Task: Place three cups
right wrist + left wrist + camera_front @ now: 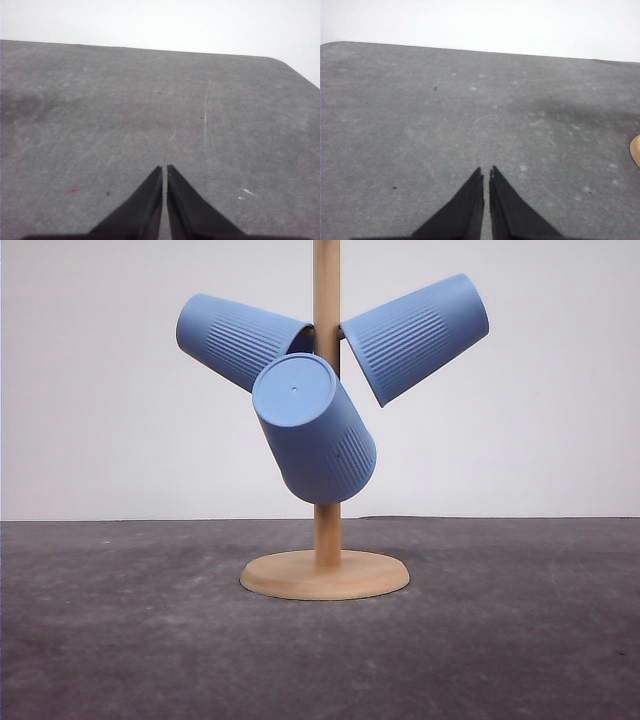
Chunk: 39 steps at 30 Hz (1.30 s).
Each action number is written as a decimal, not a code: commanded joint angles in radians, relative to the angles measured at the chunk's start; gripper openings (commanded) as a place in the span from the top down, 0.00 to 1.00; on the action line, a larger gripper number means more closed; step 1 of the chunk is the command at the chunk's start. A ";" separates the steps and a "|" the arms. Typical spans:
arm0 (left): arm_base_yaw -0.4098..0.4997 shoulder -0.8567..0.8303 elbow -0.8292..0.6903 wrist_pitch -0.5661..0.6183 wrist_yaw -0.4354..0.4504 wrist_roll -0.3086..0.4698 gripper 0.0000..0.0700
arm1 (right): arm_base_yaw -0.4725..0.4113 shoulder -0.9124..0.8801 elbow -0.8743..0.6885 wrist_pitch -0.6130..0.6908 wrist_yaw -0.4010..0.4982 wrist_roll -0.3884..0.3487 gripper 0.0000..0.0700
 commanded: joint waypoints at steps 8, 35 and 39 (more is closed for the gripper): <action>-0.002 0.002 -0.014 0.011 -0.003 -0.004 1.00 | 0.002 0.000 -0.002 0.006 0.000 0.013 0.98; -0.002 0.002 -0.014 0.011 -0.003 -0.004 1.00 | 0.002 0.000 -0.002 0.006 0.000 0.013 0.98; -0.002 0.002 -0.014 0.011 -0.003 -0.004 1.00 | 0.002 0.000 -0.002 0.006 0.000 0.013 0.98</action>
